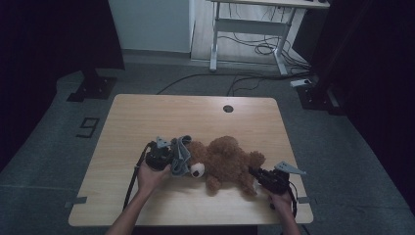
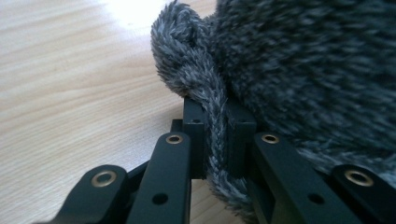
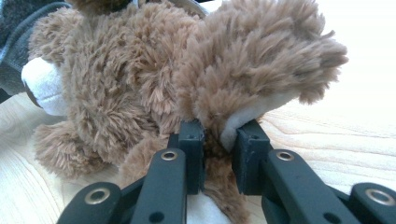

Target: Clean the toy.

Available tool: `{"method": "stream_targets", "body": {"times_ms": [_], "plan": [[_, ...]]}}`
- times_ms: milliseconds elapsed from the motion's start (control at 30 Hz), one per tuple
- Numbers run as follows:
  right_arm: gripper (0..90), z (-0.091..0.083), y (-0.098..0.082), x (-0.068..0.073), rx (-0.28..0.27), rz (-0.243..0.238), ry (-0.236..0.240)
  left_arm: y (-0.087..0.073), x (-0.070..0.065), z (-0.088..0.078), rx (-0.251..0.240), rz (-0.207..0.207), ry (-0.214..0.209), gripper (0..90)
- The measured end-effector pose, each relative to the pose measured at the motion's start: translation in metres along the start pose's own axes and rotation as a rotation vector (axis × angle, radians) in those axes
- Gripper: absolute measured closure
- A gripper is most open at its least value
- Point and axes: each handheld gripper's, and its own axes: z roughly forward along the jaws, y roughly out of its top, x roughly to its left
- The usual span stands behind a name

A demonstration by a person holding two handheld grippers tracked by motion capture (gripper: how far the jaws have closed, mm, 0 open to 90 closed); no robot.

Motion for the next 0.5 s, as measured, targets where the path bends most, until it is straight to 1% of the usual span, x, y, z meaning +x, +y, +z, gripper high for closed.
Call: {"method": "stream_targets", "body": {"times_ms": [67,100,233,367,433,500], "plan": [[75.8,0.000,-0.001,0.000,-0.005,0.006,0.002,0.001,0.002,-0.001,0.004,-0.002,-0.005,81.4],[75.8,0.000,-0.001,0.000,-0.003,0.006,0.002,0.004,0.002,-0.003,0.001,0.001,0.000,81.4],[75.8,0.000,-0.002,-0.002,0.000,0.011,-0.002,0.021,0.002,-0.022,-0.048,0.032,0.017,81.3],[75.8,0.000,-0.002,-0.004,0.003,0.022,-0.003,0.039,-0.007,-0.038,-0.094,0.067,0.017,81.1],[75.8,0.000,-0.002,-0.003,0.003,0.021,-0.003,0.045,-0.013,-0.042,-0.105,0.085,0.011,81.1],[75.7,-0.001,-0.002,-0.003,0.004,0.022,-0.002,0.050,-0.020,-0.043,-0.115,0.097,0.003,80.9]]}}
